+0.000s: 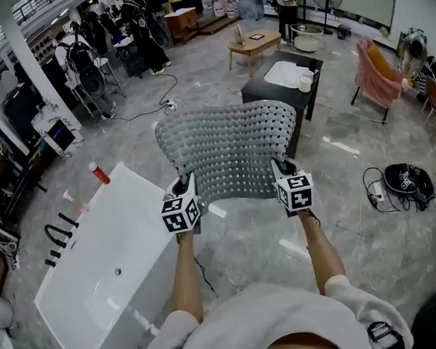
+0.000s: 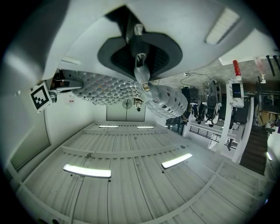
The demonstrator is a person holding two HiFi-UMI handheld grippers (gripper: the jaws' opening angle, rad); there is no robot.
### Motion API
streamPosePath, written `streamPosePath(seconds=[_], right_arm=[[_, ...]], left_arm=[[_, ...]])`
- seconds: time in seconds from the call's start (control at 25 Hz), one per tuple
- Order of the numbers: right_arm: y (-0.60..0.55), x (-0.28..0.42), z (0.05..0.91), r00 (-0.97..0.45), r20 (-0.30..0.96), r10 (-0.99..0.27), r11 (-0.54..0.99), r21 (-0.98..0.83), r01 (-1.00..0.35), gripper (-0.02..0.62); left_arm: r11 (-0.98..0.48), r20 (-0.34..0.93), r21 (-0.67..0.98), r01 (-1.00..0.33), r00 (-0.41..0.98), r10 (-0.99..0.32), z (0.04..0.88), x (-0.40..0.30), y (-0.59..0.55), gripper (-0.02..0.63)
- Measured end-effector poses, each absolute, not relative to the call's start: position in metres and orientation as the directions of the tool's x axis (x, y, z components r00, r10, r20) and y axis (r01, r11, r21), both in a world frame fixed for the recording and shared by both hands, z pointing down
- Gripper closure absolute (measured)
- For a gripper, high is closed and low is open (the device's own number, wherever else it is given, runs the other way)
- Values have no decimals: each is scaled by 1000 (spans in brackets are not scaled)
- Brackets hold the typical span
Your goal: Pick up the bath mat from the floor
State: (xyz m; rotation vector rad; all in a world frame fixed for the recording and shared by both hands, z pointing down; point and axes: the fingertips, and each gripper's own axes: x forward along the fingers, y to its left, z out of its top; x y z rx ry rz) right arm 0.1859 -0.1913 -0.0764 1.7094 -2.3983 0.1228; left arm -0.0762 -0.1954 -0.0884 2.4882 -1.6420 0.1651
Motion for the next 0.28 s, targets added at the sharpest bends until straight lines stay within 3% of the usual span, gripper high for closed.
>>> streamPosePath(seconds=[0.28], right_arm=[[-197, 179, -71, -312, 214, -926, 328, 43, -944, 548]], left_arm=[[-395, 185, 57, -917, 398, -899, -86, -82, -200, 558]])
